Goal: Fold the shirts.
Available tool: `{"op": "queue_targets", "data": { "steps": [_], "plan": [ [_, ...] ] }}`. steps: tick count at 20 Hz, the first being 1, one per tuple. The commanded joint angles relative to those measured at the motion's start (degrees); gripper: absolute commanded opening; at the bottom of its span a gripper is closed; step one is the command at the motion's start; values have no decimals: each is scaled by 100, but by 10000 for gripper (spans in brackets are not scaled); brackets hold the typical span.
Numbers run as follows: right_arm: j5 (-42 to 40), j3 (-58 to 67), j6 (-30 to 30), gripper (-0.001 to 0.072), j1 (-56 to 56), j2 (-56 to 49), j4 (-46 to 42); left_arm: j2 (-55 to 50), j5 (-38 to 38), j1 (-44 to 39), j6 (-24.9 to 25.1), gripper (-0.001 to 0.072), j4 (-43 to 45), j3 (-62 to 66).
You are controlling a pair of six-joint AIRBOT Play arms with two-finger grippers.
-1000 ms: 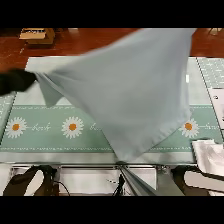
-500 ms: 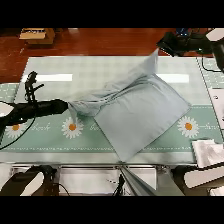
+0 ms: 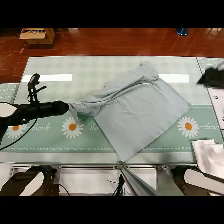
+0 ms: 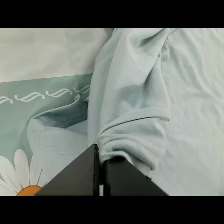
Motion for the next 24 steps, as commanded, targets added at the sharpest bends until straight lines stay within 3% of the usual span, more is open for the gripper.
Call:
{"op": "queue_targets", "data": {
  "steps": [1, 2, 7, 12, 20, 24],
  "plan": [
    [-201, -2509, -179, 556, -396, 1344, 953, -4, -2, -4, 7, 28, 0, -4],
    [-291, -3176, -284, 596, -398, 1615, 1281, -4, 0, -4, 9, 28, 0, -4],
    [-898, -5211, -481, 592, -396, 2288, 2140, -4, -2, -2, 9, 28, 2, -4],
    [-1058, -5786, -516, 590, -396, 2306, 1985, -4, -2, -2, 7, 29, 0, -4],
    [-2173, -6054, -566, 580, -348, 2304, 2734, -4, 2, -2, 7, 29, 0, -4],
    [-3215, -6054, 103, 571, 979, 2083, 2667, -4, 4, -2, 7, 29, 0, -2]
  ]
}}
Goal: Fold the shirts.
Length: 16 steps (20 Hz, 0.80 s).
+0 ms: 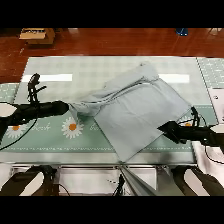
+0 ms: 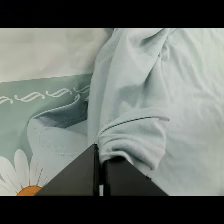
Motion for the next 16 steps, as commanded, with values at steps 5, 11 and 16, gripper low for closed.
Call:
{"op": "queue_targets", "data": {
  "steps": [5, 11, 16],
  "plan": [
    [-1985, 22, 1237, 162, 2107, -774, 328, -4, 101, 7, 4, 29, 4, 17],
    [-852, 1965, 66, 36, 2096, 177, 516, 39, 114, 651, 7, 28, 4, 1117],
    [-1320, 4507, 675, 36, 1537, 1475, 24, 293, -507, 1460, 4, 28, 4, 3432]
  ]
}}
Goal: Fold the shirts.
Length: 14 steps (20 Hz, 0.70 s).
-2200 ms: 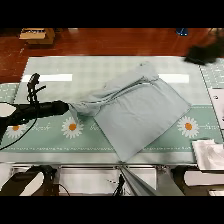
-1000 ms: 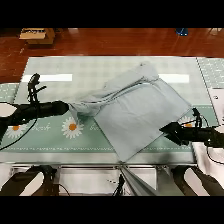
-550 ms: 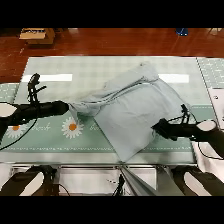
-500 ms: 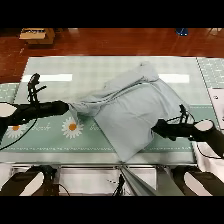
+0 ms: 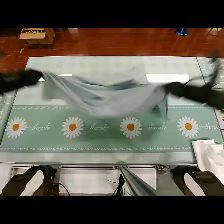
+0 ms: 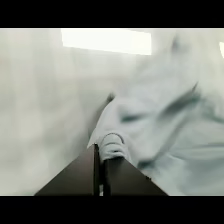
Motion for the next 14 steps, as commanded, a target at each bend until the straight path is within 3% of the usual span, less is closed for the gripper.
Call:
{"op": "queue_targets", "data": {
  "steps": [1, 5, 10, 14],
  "plan": [
    [-197, 1720, 546, 35, -490, 719, -404, 208, -525, 463, -9, 28, -11, 1628],
    [26, 2892, 855, 36, -1102, 964, -494, 660, -940, 529, -234, 27, 151, 3405],
    [1574, 3628, 1128, 36, -1327, 964, -964, 1344, -1244, 529, -1016, 27, 1729, 4732],
    [2789, 4011, 1331, 36, -1327, 962, -1095, 1672, -1252, 529, -1064, 27, 2511, 5228]
  ]
}}
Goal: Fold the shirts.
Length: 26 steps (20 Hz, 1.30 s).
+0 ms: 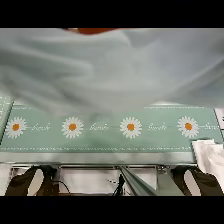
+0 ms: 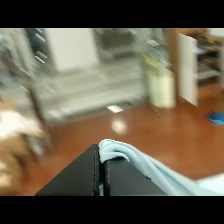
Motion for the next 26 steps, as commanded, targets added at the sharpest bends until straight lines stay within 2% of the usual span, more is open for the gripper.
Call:
{"op": "queue_targets", "data": {
  "steps": [1, 4, 8, 12, 14, 17, 21, 23, 26],
  "plan": [
    [1270, 413, 256, 35, -37, 13, -168, 229, -90, 7, -173, 27, 848, 527],
    [2218, 531, 433, 36, -37, 11, -267, 166, -402, 7, -170, 27, 857, 542],
    [3646, 457, 662, 36, -37, -59, -662, -136, -1788, 7, -170, 27, 852, 490],
    [3589, -374, 326, 35, -37, -605, -1040, -778, -2146, 4, -168, 27, 544, -164],
    [3029, -1019, 136, 35, 15, -1075, -944, -1263, -2142, 2, -164, 27, 173, -699],
    [1580, -1556, -127, 35, 437, -2041, -990, -2216, -2026, -138, -166, 26, -98, -1421],
    [-162, -1569, -385, 36, 1003, -3764, -962, -3709, -1303, -844, -166, 26, -101, -1952],
    [-1016, -1569, -385, 36, 1075, -4524, -675, -4450, -907, -1196, -168, 27, -101, -1950],
    [-1878, -1569, -361, 36, 1075, -5265, -168, -5219, -544, -1458, -173, 27, -101, -1950]
  ]
}}
